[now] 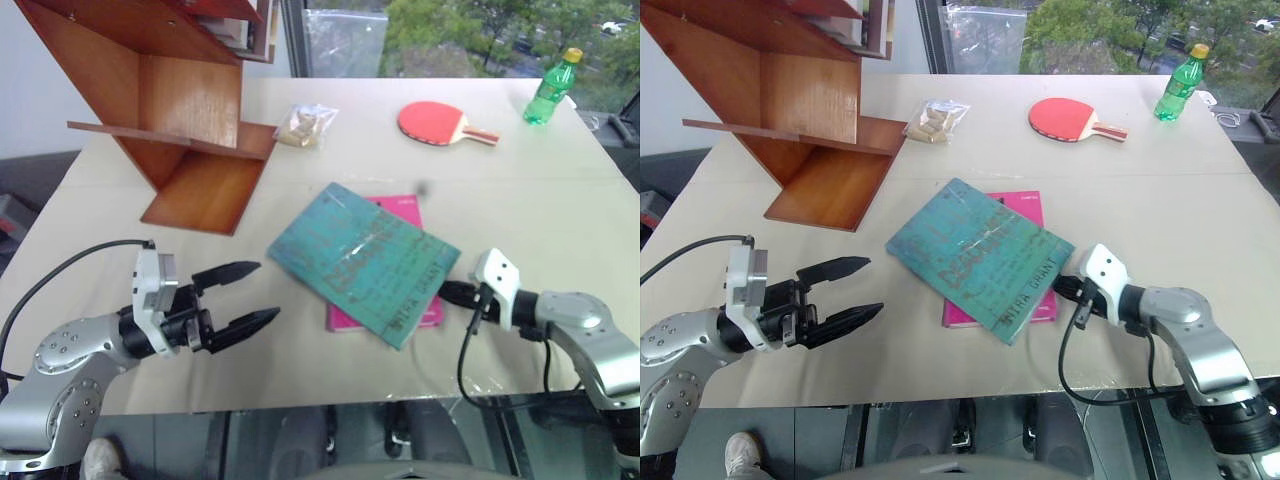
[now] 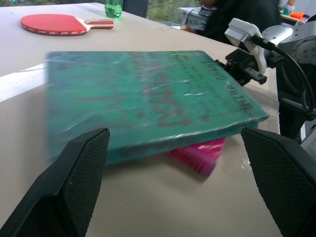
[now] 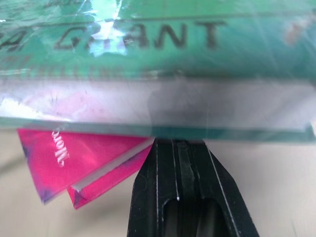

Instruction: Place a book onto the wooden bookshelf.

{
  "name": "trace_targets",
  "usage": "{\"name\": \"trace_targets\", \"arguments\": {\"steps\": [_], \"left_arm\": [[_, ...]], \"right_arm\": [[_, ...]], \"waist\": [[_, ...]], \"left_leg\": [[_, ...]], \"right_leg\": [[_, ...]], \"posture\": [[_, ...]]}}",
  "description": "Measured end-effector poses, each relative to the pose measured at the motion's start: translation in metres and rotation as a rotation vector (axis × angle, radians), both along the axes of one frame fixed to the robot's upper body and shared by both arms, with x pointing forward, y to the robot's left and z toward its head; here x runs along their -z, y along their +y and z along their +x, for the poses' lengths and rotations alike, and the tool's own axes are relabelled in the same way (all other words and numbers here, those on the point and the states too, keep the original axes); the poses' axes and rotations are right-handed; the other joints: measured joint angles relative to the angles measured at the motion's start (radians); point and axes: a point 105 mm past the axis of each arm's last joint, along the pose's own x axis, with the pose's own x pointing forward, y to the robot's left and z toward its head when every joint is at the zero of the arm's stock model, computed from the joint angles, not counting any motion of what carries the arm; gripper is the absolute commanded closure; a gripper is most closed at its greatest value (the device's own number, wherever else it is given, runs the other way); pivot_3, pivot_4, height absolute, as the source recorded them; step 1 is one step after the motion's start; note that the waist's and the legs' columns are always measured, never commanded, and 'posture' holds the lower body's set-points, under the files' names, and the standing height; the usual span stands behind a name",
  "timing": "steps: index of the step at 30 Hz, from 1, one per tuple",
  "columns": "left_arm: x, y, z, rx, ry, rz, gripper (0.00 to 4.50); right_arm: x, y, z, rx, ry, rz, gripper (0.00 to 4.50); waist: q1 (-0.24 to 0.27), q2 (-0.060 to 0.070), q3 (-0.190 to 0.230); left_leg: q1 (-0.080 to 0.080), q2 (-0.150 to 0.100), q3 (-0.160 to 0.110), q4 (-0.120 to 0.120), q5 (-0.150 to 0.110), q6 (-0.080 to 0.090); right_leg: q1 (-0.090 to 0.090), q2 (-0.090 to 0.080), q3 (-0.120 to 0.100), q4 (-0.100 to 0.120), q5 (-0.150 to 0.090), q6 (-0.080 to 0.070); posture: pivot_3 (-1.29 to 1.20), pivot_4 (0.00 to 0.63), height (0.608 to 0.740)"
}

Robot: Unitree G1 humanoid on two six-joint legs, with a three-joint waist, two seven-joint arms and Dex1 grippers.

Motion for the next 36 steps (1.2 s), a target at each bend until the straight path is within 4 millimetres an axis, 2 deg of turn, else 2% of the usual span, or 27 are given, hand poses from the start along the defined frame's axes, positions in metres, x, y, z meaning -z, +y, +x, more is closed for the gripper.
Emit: {"name": "trace_targets", "arguments": {"steps": [3, 5, 7, 9, 12, 13, 15, 17, 18, 21, 23, 26, 30, 36], "left_arm": [[0.003, 0.0, -0.002, -0.009, 0.021, 0.0, 0.0], [0.006, -0.001, -0.003, -0.027, 0.045, -0.003, 0.0], [0.011, 0.001, -0.004, -0.063, 0.07, -0.019, 0.0], [0.018, 0.002, -0.003, -0.111, 0.123, -0.043, 0.0], [0.026, 0.001, -0.004, -0.155, 0.239, -0.116, 0.0], [0.028, 0.0, -0.004, -0.166, 0.274, -0.136, 0.0], [0.031, -0.005, -0.006, -0.188, 0.386, -0.207, 0.0], [0.034, -0.007, -0.006, -0.203, 0.451, -0.246, 0.0], [0.037, -0.01, -0.007, -0.222, 0.514, -0.292, 0.0], [0.04, -0.015, -0.007, -0.263, 0.605, -0.388, 0.0], [0.043, -0.016, -0.004, -0.314, 0.67, -0.473, 0.0], [0.049, -0.017, 0.003, -0.379, 0.751, -0.567, 0.0], [0.054, -0.026, 0.016, -0.406, 0.826, -0.638, 0.0], [0.056, -0.053, 0.042, -0.387, 0.932, -0.793, 0.0]], "right_arm": [[0.001, -0.001, 0.001, 0.01, -0.007, -0.014, 4.46], [0.011, -0.017, -0.014, 0.023, 0.029, -0.084, 4.46], [0.012, -0.032, -0.026, 0.043, 0.058, -0.106, 4.46], [0.001, -0.043, -0.035, 0.069, 0.045, -0.117, 4.46], [-0.025, -0.054, -0.037, 0.092, -0.026, -0.12, 4.46], [-0.034, -0.054, -0.038, 0.085, -0.044, -0.094, 4.22], [-0.054, -0.048, -0.045, 0.039, -0.079, -0.043, 3.52], [-0.061, -0.043, -0.051, -0.001, -0.085, -0.039, 2.98], [-0.069, -0.037, -0.057, -0.033, -0.1, -0.021, 2.41], [-0.086, -0.022, -0.07, -0.112, -0.121, 0.04, 1.24], [-0.097, -0.01, -0.083, -0.189, -0.15, 0.059, 1.24], [-0.104, 0.001, -0.095, -0.271, -0.169, 0.053, 1.24], [-0.108, 0.007, -0.096, -0.309, -0.205, 0.038, 1.24], [-0.11, 0.019, -0.095, -0.374, -0.26, 0.02, 1.24]], "waist": [[0.003, 0.0, 0.0], [0.01, 0.0, 0.0], [0.01, 0.0, 0.0], [0.006, 0.0, 0.0], [-0.001, 0.0, 0.0], [-0.001, 0.0, 0.0], [0.002, 0.0, 0.0], [0.003, 0.0, 0.0], [0.003, 0.0, 0.0], [0.003, -0.001, 0.0], [0.003, -0.001, 0.0], [0.004, -0.002, -0.001], [0.007, -0.003, -0.001], [0.006, -0.004, -0.002]], "left_leg": [[-0.001, 0.0, 0.0, 0.0, 0.0, 0.0], [-0.002, -0.002, -0.001, 0.0, 0.0, 0.0], [-0.002, -0.002, -0.001, 0.0, 0.0, 0.001], [-0.001, -0.002, -0.001, 0.0, 0.0, 0.0], [0.001, 0.0, -0.001, 0.0, 0.0, 0.0], [0.001, 0.0, -0.001, 0.0, 0.0, 0.0], [0.002, 0.001, -0.002, 0.0, 0.0, 0.0], [0.002, 0.001, -0.003, 0.0, 0.0, 0.001], [0.001, 0.001, -0.003, 0.0, 0.0, 0.0], [0.001, 0.0, -0.003, 0.0, 0.0, -0.001], [0.001, 0.0, -0.003, 0.0, 0.0, -0.001], [0.001, -0.001, -0.003, 0.0, 0.0, -0.001], [0.002, -0.002, -0.003, 0.001, 0.001, 0.0], [0.002, -0.003, -0.003, 0.001, 0.001, -0.001]], "right_leg": [[0.0, -0.001, 0.0, 0.0, 0.001, -0.001], [0.0, -0.002, -0.001, -0.001, 0.001, -0.001], [0.0, -0.002, 0.0, -0.002, 0.001, -0.001], [0.001, -0.002, 0.0, -0.002, 0.0, 0.001], [0.001, -0.002, 0.001, 0.0, -0.001, 0.002], [0.001, -0.002, 0.0, 0.001, -0.001, 0.002], [0.001, -0.003, 0.0, 0.002, -0.001, 0.002], [0.001, -0.004, 0.0, 0.003, -0.001, 0.002], [0.001, -0.004, 0.0, 0.003, -0.001, 0.002], [0.001, -0.005, 0.001, 0.002, -0.001, 0.002], [0.001, -0.006, 0.001, 0.002, -0.001, 0.002], [0.002, -0.006, 0.0, 0.002, -0.001, 0.002], [0.003, -0.004, 0.0, 0.002, -0.001, 0.002], [0.003, -0.003, 0.0, 0.002, 0.001, -0.002]], "posture": [[0.0, 0.15, 0.74], [0.0, 0.15, 0.74], [0.0, 0.15, 0.74], [0.0, 0.15, 0.74], [0.0, 0.15, 0.74], [0.0, 0.15, 0.74], [0.0, 0.15, 0.74], [0.0, 0.15, 0.74], [0.0, 0.15, 0.74], [0.0, 0.15, 0.74], [0.0, 0.15, 0.74], [0.0, 0.15, 0.74], [0.0, 0.15, 0.74], [0.0, 0.15, 0.74]]}}
